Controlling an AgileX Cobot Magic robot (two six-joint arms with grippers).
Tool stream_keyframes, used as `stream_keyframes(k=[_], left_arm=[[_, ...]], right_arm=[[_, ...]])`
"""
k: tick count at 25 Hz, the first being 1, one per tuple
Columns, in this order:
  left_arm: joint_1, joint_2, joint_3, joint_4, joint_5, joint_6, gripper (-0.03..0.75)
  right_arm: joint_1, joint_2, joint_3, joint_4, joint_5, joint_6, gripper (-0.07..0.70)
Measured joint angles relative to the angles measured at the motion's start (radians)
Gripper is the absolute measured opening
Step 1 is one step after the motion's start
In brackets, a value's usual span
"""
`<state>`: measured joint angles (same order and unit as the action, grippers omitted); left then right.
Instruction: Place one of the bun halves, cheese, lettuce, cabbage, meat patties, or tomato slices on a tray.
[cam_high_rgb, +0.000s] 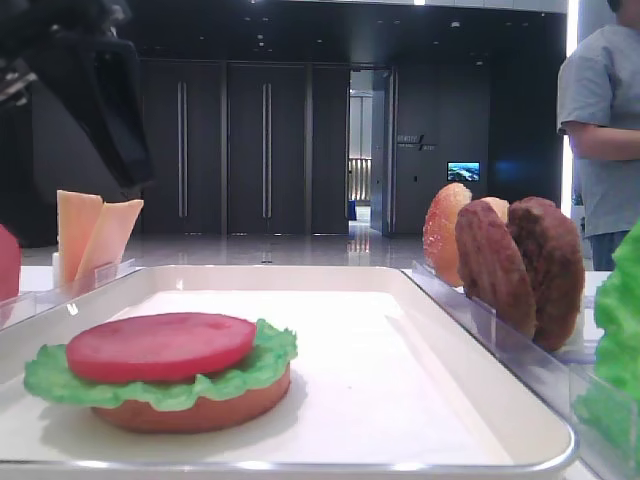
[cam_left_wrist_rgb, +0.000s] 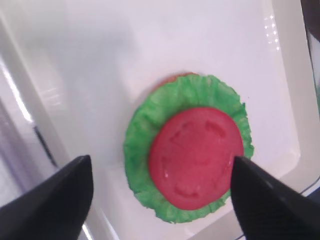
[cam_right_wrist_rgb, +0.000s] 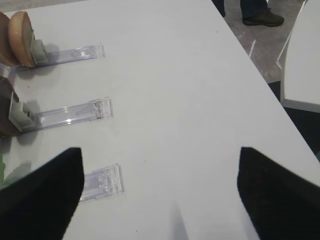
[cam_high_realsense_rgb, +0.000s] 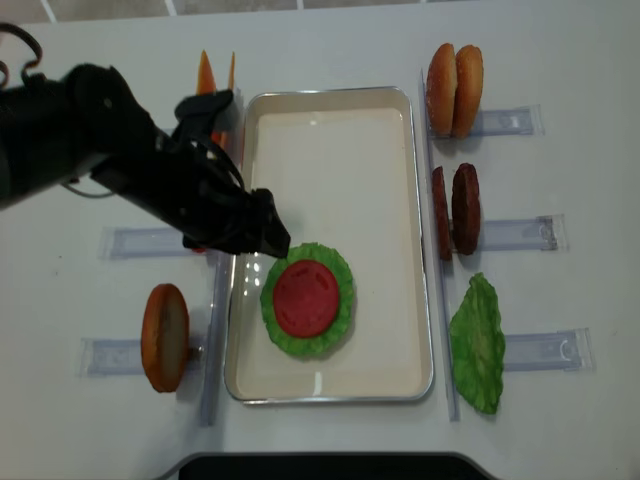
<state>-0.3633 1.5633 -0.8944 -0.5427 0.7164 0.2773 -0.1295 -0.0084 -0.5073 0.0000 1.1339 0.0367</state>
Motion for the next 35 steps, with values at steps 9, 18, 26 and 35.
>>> stream_keyframes(k=[9, 18, 26, 35], left_arm=[[0.034, -0.058, -0.306, 0.322, 0.239, -0.184, 0.692], [0.17, -0.061, -0.364, 0.543, 0.45, -0.307, 0.692], [0.299, -0.063, -0.364, 0.679, 0.501, -0.318, 0.692], [0.3, -0.27, -0.113, 0.677, 0.501, -0.341, 0.692]], right_arm=[[0.0, 0.0, 0.0, 0.0, -0.001, 0.0, 0.591], [0.0, 0.0, 0.0, 0.0, -0.001, 0.0, 0.591], [0.0, 0.0, 0.0, 0.0, -0.001, 0.0, 0.591], [0.0, 0.0, 0.0, 0.0, -0.001, 0.0, 0.591]])
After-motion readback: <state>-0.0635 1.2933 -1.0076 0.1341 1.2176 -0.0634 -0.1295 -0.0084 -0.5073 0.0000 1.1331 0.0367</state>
